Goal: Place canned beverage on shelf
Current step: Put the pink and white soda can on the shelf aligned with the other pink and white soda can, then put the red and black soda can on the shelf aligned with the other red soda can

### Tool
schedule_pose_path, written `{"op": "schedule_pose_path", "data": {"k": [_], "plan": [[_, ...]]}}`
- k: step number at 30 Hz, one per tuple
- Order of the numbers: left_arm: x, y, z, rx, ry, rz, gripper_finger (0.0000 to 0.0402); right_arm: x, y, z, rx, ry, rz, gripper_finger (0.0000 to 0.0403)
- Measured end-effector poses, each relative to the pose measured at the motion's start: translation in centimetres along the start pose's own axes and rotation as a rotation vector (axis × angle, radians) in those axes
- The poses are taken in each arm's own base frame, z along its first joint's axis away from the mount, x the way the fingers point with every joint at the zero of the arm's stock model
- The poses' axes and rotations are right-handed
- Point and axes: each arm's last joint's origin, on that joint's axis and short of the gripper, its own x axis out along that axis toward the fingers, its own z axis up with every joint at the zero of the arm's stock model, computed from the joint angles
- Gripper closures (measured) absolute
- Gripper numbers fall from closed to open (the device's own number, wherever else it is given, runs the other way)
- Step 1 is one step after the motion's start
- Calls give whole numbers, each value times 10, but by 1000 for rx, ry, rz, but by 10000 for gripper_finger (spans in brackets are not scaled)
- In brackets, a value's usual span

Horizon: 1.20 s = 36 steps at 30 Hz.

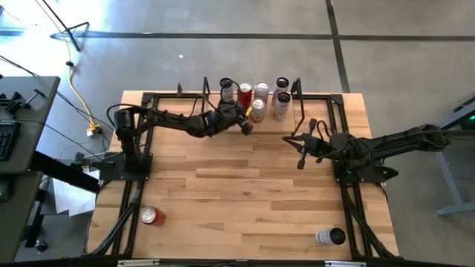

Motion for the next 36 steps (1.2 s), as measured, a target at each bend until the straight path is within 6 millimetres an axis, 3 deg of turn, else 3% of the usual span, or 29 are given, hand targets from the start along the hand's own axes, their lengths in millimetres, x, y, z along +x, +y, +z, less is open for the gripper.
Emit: {"op": "schedule_pose_path", "data": {"k": [8, 17, 22, 30, 36], "plan": [[3, -2, 10, -24, -31, 4, 401, 0, 0, 1, 0, -18, 12, 403], [24, -15, 0, -17, 2, -14, 401, 0, 0, 1, -1, -21, 21, 403], [22, -19, 3, -4, -11, -8, 401, 0, 0, 1, -3, -17, 22, 403], [4, -28, 12, 85, 10, 1, 401, 0, 1, 1, -9, -12, 24, 403], [-26, -37, 17, 168, 11, 7, 401, 0, 1, 0, -14, -2, 27, 403]]}}
